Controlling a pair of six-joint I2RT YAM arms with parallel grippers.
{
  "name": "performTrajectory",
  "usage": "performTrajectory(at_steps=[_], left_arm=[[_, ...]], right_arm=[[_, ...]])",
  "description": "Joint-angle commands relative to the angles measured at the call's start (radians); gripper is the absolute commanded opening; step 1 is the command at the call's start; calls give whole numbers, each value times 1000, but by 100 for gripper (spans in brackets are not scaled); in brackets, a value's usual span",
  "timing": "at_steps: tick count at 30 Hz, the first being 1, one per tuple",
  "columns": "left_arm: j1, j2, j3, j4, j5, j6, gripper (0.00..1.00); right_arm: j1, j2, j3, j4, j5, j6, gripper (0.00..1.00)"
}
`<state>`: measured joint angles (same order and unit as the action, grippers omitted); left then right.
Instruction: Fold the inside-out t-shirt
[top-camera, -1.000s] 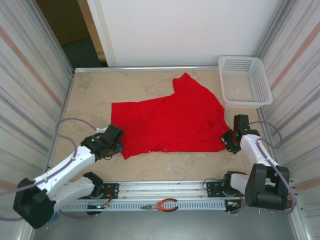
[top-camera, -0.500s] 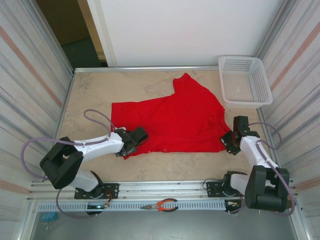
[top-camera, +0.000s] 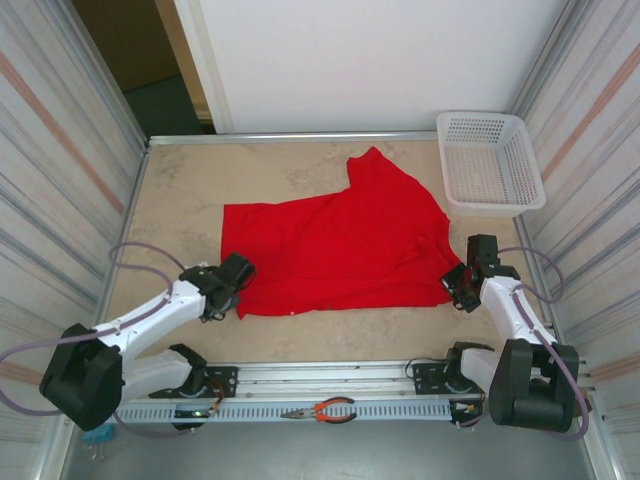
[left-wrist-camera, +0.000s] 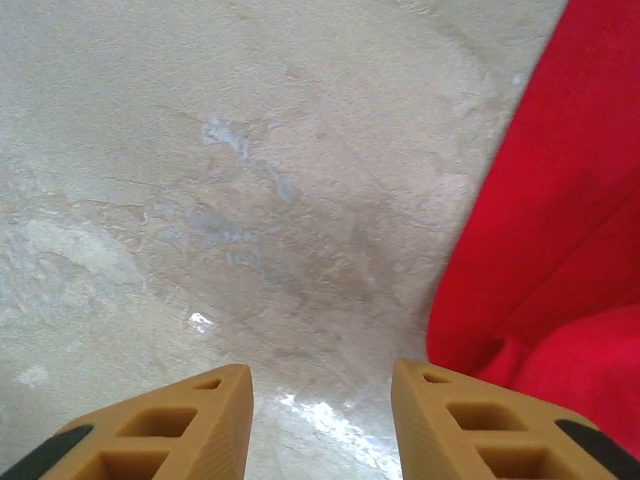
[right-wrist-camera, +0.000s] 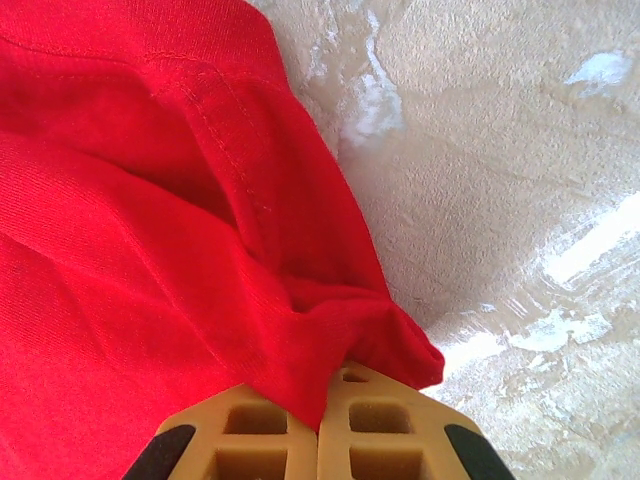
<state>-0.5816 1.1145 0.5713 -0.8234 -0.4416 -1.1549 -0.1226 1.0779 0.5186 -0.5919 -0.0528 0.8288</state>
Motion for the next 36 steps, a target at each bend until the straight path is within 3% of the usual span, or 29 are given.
performTrajectory(at_steps=[1, 4, 11, 15, 24, 28, 34, 36], left_arm=[[4, -20, -10, -23, 11, 26, 41], [-32, -47, 6, -46, 20, 12, 41], [-251, -129, 59, -154, -20, -205, 49], [-260, -62, 18, -48, 32, -248, 52], [-259, 122, 56, 32, 14, -225, 48], [-258, 158, 40, 58, 18, -226, 38], [-256, 168, 27, 34, 19, -228, 0], [-250, 150, 26, 3, 17, -219, 0]], right_arm=[[8, -7, -8, -26, 8, -6, 0], [7, -9, -11, -25, 6, -5, 0], [7, -12, -12, -25, 9, -5, 0], [8, -10, -14, -23, 11, -5, 0], [7, -7, -11, -22, 12, -6, 0], [7, -7, -11, -21, 12, -7, 0], [6, -4, -10, -19, 11, -7, 0], [6, -3, -9, -19, 15, -4, 0]])
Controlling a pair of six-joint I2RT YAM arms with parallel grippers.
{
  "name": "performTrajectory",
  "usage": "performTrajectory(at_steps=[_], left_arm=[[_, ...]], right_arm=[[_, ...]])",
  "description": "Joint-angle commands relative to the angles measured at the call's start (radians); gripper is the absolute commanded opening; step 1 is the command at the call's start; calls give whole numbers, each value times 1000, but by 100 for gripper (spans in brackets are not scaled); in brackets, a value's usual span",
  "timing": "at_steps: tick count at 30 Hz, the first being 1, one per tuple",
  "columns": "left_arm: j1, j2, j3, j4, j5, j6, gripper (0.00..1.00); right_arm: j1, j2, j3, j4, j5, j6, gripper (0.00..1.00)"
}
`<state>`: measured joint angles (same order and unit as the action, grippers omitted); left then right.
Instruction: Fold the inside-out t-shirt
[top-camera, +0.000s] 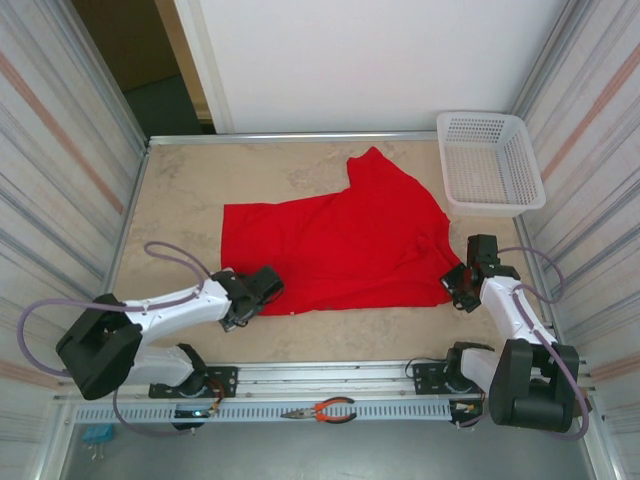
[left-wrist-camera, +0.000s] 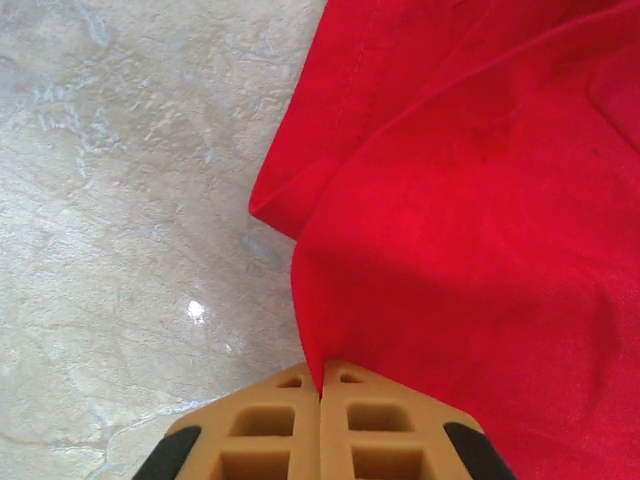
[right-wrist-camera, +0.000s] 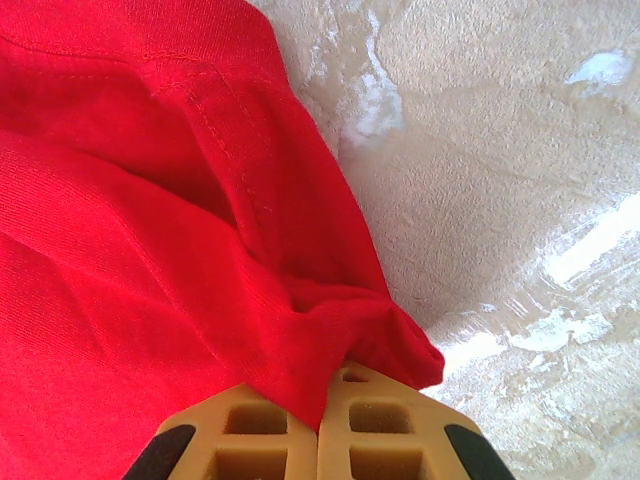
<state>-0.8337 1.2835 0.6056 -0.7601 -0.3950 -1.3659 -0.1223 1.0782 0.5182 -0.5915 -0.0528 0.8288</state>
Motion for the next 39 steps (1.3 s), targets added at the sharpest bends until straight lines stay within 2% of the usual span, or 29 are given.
performTrajectory(at_steps=[1, 11, 16, 17, 19, 21, 23, 26, 30, 32, 35, 39], left_arm=[[7, -34, -10, -85, -33, -1, 0], [62, -252, -65, -238, -7, 45, 0], [62, -320, -99, -258, 21, 37, 1], [62, -330, -100, -262, 21, 37, 8], [65, -348, -89, -284, 13, 38, 27], [82, -369, -63, -300, 10, 61, 49], [104, -383, -21, -313, 3, 105, 57], [171, -395, 62, -309, -1, 218, 63], [361, -373, 162, -169, 88, 442, 65], [475, -324, 201, -79, 162, 544, 65], [605, -182, 287, 16, 237, 662, 66], [679, 82, 442, 86, 248, 784, 68]], right_arm=[[5, -2, -8, -19, 17, -3, 0], [1, -36, -20, -61, 30, -4, 0], [16, -146, -56, -133, 8, 29, 0], [22, -171, -61, -150, 6, 38, 0], [39, -221, -66, -187, -3, 61, 0], [61, -266, -53, -231, 4, 91, 27], [89, -301, -16, -268, 22, 113, 39], [138, -310, 87, -294, 58, 114, 40], [224, -186, 292, -274, 97, 56, 41], [281, -98, 393, -228, 121, 0, 46], [328, 132, 598, -185, 90, -105, 56], [336, 480, 904, -189, 8, -222, 67]])
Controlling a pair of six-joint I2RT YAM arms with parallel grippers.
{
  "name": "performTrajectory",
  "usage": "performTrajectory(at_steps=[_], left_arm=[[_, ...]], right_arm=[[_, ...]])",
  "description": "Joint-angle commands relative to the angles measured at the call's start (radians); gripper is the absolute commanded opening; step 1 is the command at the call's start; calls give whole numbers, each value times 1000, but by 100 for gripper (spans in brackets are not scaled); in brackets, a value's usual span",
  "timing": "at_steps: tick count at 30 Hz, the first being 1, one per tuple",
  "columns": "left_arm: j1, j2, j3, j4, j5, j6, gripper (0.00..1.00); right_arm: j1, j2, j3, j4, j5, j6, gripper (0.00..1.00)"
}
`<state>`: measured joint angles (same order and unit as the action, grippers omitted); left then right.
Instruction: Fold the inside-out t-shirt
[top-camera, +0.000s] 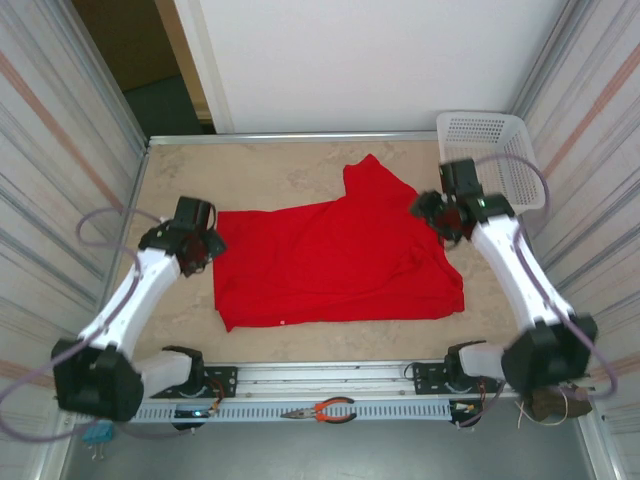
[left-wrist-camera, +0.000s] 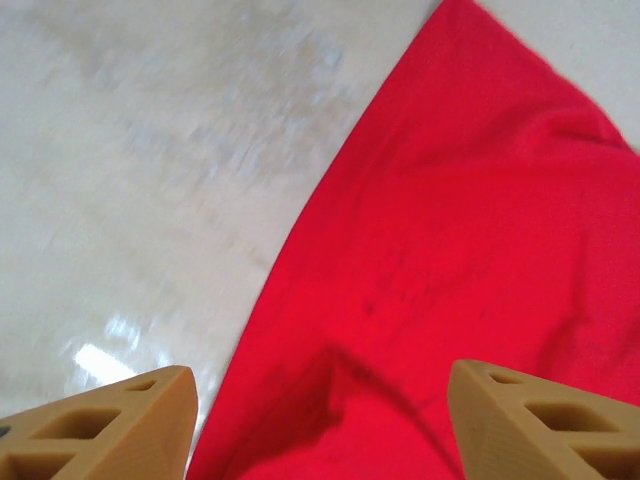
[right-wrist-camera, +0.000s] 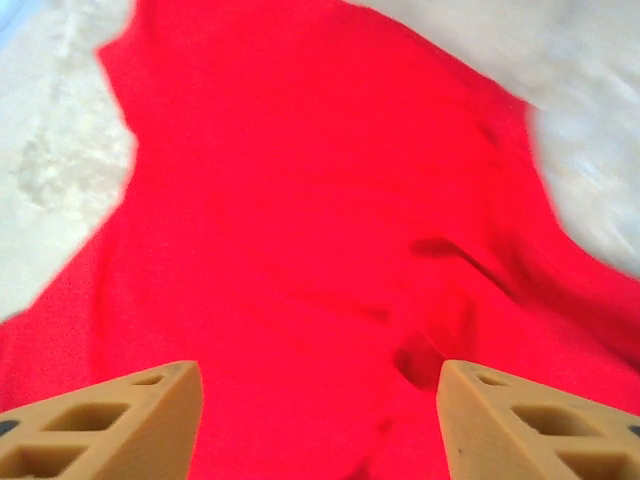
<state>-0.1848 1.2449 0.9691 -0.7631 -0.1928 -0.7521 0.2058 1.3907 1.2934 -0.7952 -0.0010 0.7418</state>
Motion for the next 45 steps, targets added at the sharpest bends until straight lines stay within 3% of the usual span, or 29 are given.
performTrajectory(at_steps=[1, 6, 11, 13, 20, 29, 31, 40, 43, 45], left_arm=[[42, 181, 118, 97, 53, 194, 68], [79, 460, 316, 109, 58, 272, 70], [110, 615, 436, 95, 110, 271, 70], [113, 645, 462, 95, 119, 268, 70], [126, 704, 487, 103, 156, 267, 70], [145, 735, 499, 103, 170, 268, 70], [148, 746, 508, 101, 174, 267, 70], [152, 828, 569, 99, 193, 256, 70], [151, 881, 604, 90, 202, 248, 67], [152, 904, 620, 95, 217, 242, 60]], right_arm=[[8, 248, 214, 0, -46, -155, 69], [6, 679, 697, -107, -44, -231, 73], [-5, 1066, 1224, -251, -49, -262, 75], [-10, 1172, 1357, -252, -62, -263, 77], [-30, 1300, 1350, -3, -180, -196, 78], [0, 1382, 1373, 49, -220, -189, 71], [-3, 1389, 1373, 53, -230, -182, 63], [-29, 1366, 1367, 66, -282, -154, 4], [-41, 1353, 1359, 65, -299, -148, 0], [-47, 1338, 1341, 70, -306, -147, 0]])
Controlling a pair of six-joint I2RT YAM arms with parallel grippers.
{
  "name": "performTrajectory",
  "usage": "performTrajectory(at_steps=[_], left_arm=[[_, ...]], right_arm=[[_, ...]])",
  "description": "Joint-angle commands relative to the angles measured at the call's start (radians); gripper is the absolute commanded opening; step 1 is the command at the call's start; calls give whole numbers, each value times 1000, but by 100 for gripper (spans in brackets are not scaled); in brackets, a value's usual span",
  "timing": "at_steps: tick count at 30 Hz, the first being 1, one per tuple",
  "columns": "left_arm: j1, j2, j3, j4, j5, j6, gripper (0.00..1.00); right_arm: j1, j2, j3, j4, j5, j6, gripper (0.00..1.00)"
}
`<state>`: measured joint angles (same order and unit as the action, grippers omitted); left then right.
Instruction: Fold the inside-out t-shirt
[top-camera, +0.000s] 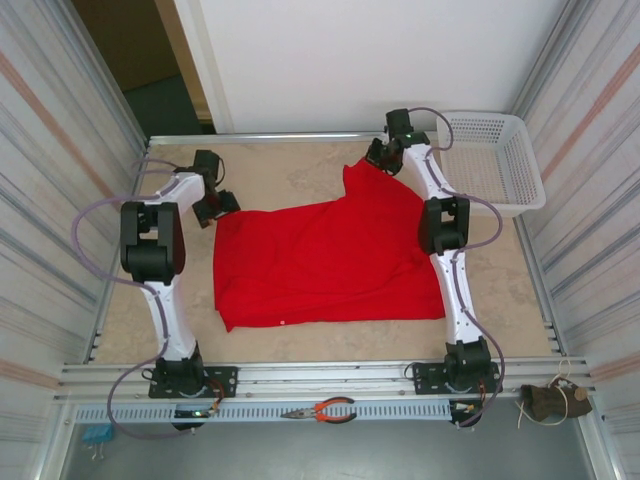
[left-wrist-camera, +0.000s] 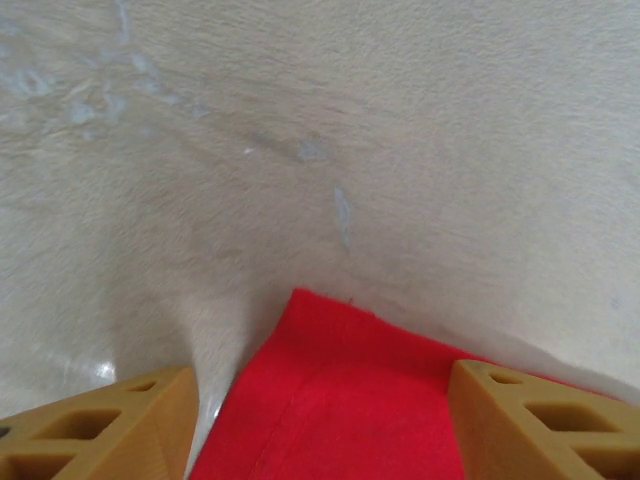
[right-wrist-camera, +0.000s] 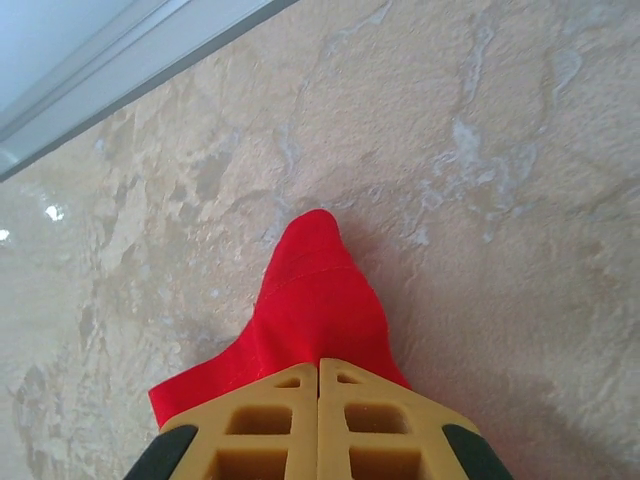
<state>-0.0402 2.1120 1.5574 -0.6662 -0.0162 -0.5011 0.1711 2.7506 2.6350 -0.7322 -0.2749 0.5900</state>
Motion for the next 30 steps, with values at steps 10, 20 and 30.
performTrajectory(at_steps=[10, 20, 30], left_arm=[[6, -4, 91, 40, 105, 10, 0], [4, -240, -29, 49, 156, 8, 0], [5, -533, -379, 122, 133, -56, 0]], right_arm=[[-31, -216, -145, 51, -79, -2, 0], [-36, -613, -561, 190, -63, 25, 0], [-26, -1161, -1299, 380, -34, 83, 0]])
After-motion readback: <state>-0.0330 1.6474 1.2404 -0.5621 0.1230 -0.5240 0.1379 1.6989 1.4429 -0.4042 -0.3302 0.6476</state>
